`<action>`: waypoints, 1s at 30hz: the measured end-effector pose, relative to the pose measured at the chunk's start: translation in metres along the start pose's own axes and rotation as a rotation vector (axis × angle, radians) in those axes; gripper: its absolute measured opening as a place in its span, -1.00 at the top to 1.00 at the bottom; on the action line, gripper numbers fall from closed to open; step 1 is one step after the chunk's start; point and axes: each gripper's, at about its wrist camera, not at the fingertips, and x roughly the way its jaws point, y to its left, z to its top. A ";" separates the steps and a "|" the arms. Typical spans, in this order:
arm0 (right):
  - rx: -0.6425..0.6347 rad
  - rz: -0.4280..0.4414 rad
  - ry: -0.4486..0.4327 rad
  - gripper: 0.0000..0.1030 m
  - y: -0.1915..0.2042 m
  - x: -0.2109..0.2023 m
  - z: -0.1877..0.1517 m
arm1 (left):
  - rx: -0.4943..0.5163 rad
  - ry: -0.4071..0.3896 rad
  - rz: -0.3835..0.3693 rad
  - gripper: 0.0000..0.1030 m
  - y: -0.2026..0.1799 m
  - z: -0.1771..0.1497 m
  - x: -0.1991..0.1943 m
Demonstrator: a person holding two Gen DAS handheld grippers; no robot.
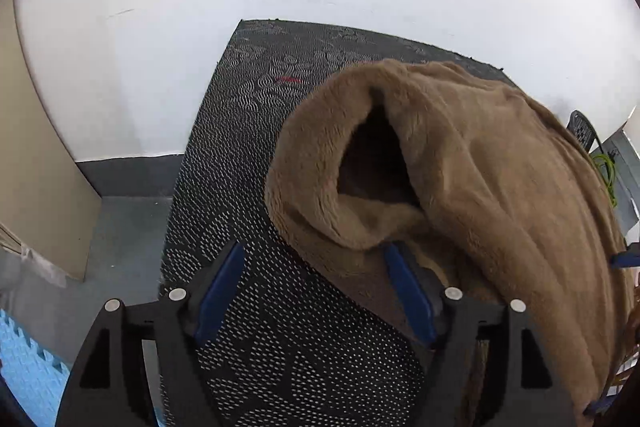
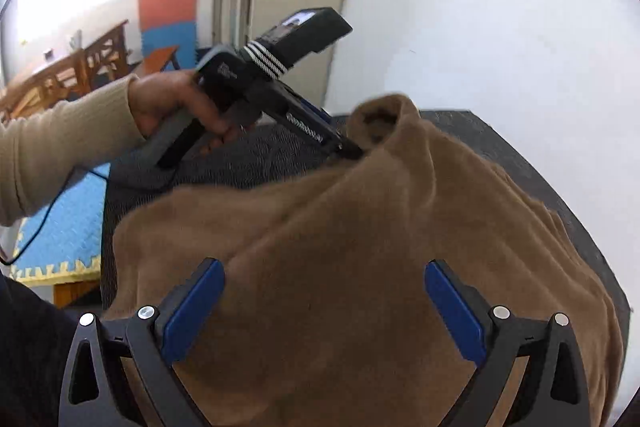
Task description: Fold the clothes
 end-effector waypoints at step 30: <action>1.397 -0.140 -0.320 -0.98 -0.241 -0.119 -0.246 | 0.089 0.001 0.084 -0.56 -0.050 -0.007 -0.012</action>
